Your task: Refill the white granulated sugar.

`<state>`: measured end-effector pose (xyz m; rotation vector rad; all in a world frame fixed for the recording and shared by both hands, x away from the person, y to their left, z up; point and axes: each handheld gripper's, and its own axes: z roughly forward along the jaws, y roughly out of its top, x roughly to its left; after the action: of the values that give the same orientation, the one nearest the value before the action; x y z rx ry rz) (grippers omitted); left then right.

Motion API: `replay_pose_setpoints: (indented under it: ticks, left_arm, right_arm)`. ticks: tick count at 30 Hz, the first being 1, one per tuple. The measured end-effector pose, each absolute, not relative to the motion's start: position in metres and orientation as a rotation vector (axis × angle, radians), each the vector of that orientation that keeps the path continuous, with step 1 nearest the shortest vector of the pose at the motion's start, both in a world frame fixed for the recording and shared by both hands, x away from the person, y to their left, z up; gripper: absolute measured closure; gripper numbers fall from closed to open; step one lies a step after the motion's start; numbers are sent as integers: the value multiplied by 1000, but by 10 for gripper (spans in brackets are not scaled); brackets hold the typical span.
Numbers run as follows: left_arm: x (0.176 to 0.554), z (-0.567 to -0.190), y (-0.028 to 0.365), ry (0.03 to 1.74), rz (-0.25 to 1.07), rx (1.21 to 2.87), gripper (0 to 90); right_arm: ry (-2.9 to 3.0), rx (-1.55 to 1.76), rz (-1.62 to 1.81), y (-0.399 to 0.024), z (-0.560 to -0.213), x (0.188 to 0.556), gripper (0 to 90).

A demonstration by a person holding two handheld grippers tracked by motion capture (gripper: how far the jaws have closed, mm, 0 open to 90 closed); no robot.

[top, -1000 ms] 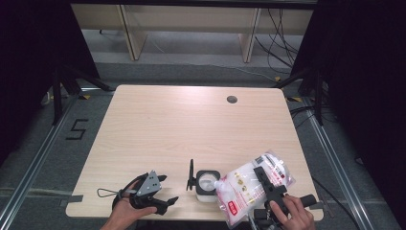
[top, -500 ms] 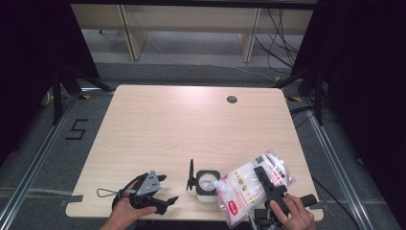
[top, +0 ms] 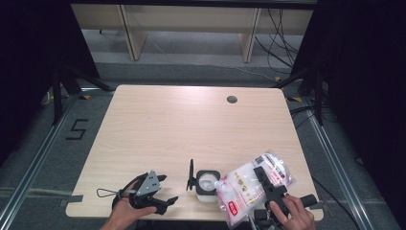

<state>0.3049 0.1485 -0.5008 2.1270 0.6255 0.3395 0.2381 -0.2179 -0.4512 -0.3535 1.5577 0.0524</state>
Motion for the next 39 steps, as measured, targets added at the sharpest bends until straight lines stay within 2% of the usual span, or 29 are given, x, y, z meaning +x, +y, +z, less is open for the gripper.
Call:
replay_pose_setpoints:
  ticks: [39]
  left_arm:
    - [304,-500,149,625,353,2123,178]
  right_arm:
    - [1558,-379,43,-216,-451,238,536]
